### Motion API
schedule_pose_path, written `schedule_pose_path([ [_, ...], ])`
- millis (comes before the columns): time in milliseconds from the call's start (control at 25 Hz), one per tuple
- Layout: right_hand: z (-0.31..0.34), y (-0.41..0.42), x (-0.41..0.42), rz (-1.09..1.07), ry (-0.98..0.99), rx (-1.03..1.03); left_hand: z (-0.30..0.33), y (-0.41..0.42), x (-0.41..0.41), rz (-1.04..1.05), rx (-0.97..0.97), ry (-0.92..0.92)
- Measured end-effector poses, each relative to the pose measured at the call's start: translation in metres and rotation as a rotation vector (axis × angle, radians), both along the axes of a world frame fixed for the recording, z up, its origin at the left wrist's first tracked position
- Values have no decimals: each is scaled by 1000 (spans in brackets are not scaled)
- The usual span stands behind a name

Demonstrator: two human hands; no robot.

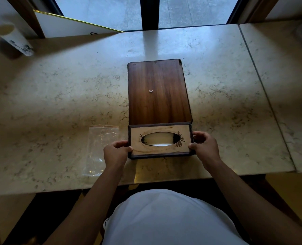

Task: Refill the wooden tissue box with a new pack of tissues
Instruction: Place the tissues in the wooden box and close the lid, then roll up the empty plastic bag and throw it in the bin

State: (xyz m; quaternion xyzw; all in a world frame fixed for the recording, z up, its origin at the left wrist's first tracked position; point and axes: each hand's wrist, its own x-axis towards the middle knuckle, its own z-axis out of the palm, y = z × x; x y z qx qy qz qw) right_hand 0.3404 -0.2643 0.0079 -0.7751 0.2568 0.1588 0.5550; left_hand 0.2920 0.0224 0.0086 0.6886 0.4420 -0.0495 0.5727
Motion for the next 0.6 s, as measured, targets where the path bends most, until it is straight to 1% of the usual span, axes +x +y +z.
schedule_pose_path([
  [80,3,1,4,14,22,-25,2,2,2,-32,-14,-14],
  [160,8,6,11,46,-6,-98,6,6,6,-53,-42,-32],
  [280,18,22,24,142,-161,-276,12,18,10,-88,-20,-73],
  [360,25,38,32,236,-246,-312,15,28,10,-90,10,-90],
  [520,32,75,42,412,-355,-369,18,54,7,31,0,-97],
  [600,33,99,42,483,-379,-342,19,72,1,86,3,-99],
])
